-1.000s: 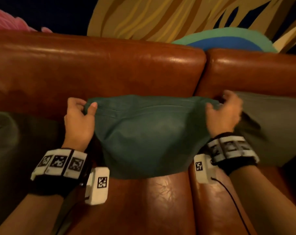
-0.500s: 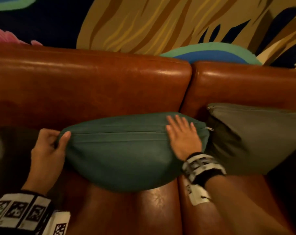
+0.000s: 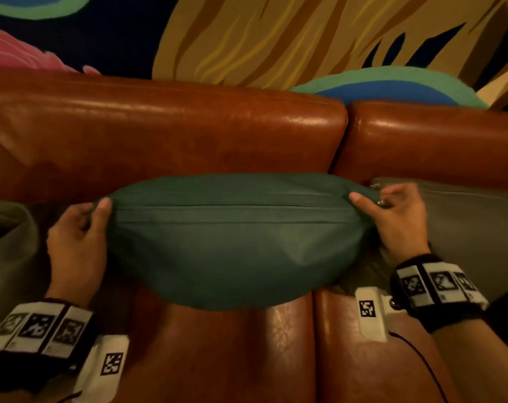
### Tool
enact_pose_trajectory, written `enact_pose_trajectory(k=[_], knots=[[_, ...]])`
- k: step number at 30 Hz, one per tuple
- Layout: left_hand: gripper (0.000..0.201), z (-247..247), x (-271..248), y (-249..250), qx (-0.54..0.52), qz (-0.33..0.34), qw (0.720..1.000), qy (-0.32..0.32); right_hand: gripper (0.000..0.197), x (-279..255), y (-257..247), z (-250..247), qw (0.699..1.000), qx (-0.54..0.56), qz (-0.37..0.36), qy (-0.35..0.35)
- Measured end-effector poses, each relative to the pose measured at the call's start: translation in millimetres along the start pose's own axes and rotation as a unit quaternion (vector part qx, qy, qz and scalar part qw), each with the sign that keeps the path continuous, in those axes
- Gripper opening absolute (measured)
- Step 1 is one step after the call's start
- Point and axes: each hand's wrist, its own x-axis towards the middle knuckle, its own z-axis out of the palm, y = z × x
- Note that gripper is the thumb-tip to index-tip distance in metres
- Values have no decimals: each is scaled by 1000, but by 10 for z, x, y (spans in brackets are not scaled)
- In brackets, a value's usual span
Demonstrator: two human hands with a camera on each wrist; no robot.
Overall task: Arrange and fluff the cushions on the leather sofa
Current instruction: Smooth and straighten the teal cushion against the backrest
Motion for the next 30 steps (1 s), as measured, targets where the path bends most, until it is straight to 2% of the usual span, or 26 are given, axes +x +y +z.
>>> enact_pose_trajectory(k=[2, 4, 6, 8, 10, 11, 12, 13, 14, 15, 16, 17, 18, 19, 21, 23, 25, 26, 28, 29, 30], knots=[[38, 18, 113, -23, 35, 5, 998, -47, 41, 83, 68, 87, 997, -31, 47, -52], [23, 74, 197, -25, 42, 4, 998, -50, 41, 195, 100, 185, 992, -76, 70, -69], [18, 118, 282, 39, -14, -17, 1000, -21, 41, 320, 15, 219, 996, -39, 61, -48], [28, 182, 331, 75, -84, -41, 996, 5, 41, 402, -34, 225, 998, -11, 63, -20], [33, 278, 330, 87, -86, -58, 995, 7, 38, 347, -45, 267, 996, -13, 88, 0], [30, 346, 346, 29, -104, -71, 992, 16, 37, 285, 29, 329, 995, -2, 103, 17], [25, 386, 333, 24, -139, -110, 984, 20, 46, 187, 101, 385, 991, 35, 126, 29], [33, 433, 335, -23, -184, -161, 970, 14, 62, 73, 180, 437, 982, 100, 159, 30], [53, 449, 330, -84, -211, -209, 955, -7, 72, -27, 246, 475, 967, 170, 189, 29], [67, 454, 330, -149, -223, -221, 949, -36, 63, -116, 302, 493, 957, 214, 198, 19], [66, 421, 321, -185, -206, -213, 953, -62, 39, -212, 296, 496, 956, 215, 198, -3], [57, 389, 322, -221, -168, -178, 966, -80, 18, -275, 299, 481, 966, 186, 182, -15], [48, 329, 324, -226, -120, -142, 979, -87, 11, -328, 270, 450, 976, 152, 157, -8], [42, 270, 329, -195, -89, -115, 986, -86, 13, -340, 263, 416, 982, 137, 128, 0], [35, 200, 368, -143, -97, -79, 990, -65, 17, -289, 231, 353, 983, 161, 92, 7], [44, 229, 439, -111, -96, -64, 992, -52, 17, -201, 221, 376, 981, 164, 103, -13], [45, 305, 490, -86, -93, -79, 989, -83, 12, -186, 235, 475, 968, 192, 153, -47], [35, 358, 485, -85, -120, -104, 982, -102, 16, -192, 256, 532, 954, 230, 180, -64], [16, 417, 377, -98, -196, -169, 960, -111, 42, -235, 290, 619, 936, 282, 198, -77], [14, 426, 320, -149, -218, -186, 953, -104, 55, -256, 281, 637, 940, 273, 189, -76], [16, 413, 256, -191, -214, -182, 955, -99, 56, -267, 276, 634, 949, 256, 169, -67]])
